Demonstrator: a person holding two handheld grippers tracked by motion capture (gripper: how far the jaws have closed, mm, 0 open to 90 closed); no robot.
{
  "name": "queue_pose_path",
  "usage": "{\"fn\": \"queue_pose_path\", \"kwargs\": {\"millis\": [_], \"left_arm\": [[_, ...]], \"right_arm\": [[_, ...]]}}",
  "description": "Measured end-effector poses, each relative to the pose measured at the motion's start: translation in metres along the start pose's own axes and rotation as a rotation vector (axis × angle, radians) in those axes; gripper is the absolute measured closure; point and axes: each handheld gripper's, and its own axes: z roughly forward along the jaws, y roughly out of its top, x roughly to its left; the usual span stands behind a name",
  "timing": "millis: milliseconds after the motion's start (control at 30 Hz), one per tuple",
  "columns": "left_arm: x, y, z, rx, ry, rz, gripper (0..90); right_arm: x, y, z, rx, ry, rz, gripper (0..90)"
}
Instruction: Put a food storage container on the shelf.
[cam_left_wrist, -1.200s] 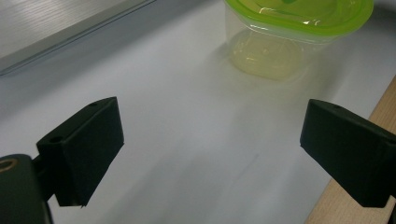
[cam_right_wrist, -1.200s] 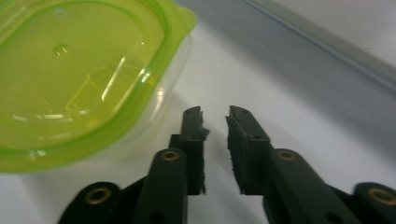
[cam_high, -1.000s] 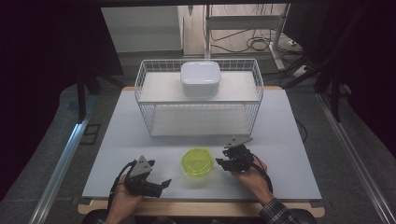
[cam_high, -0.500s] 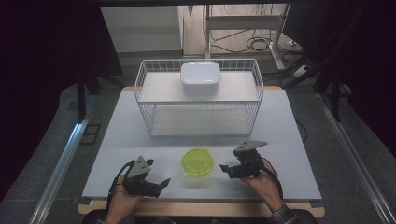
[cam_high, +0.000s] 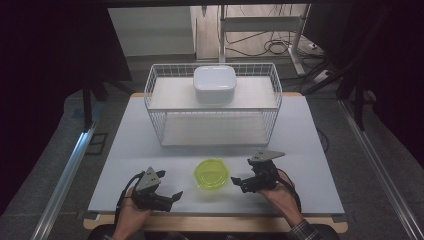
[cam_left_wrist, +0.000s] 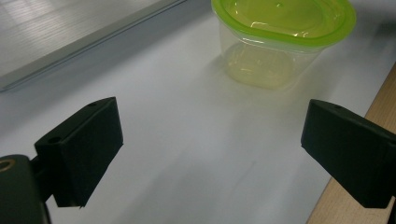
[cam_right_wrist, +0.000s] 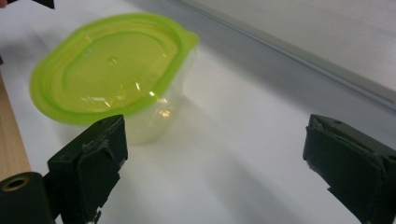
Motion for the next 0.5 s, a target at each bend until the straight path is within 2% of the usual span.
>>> {"fn": "queue_pose_path", "kwargs": {"millis": [167, 300, 333, 500], "left_arm": [[0.001, 0.000, 0.000, -0.006, 0.002, -0.002, 5.2], [0.001, 0.000, 0.000, -0.010, 0.002, -0.008, 5.2], [0.001, 0.000, 0.000, -0.010, 0.002, -0.008, 5.2], [0.001, 0.000, 0.000, -0.008, 0.001, -0.008, 5.2]], "right_arm": [[0.002, 0.007, 0.001, -0.013, 0.004, 0.007, 3.5], [-0.001, 0.016, 0.003, -0.026, 0.058, 0.069, 3.3], [-0.001, 0.016, 0.003, -0.026, 0.058, 0.069, 3.3], [0.001, 0.023, 0.011, 0.021, 0.099, 0.111, 6.6]]}}
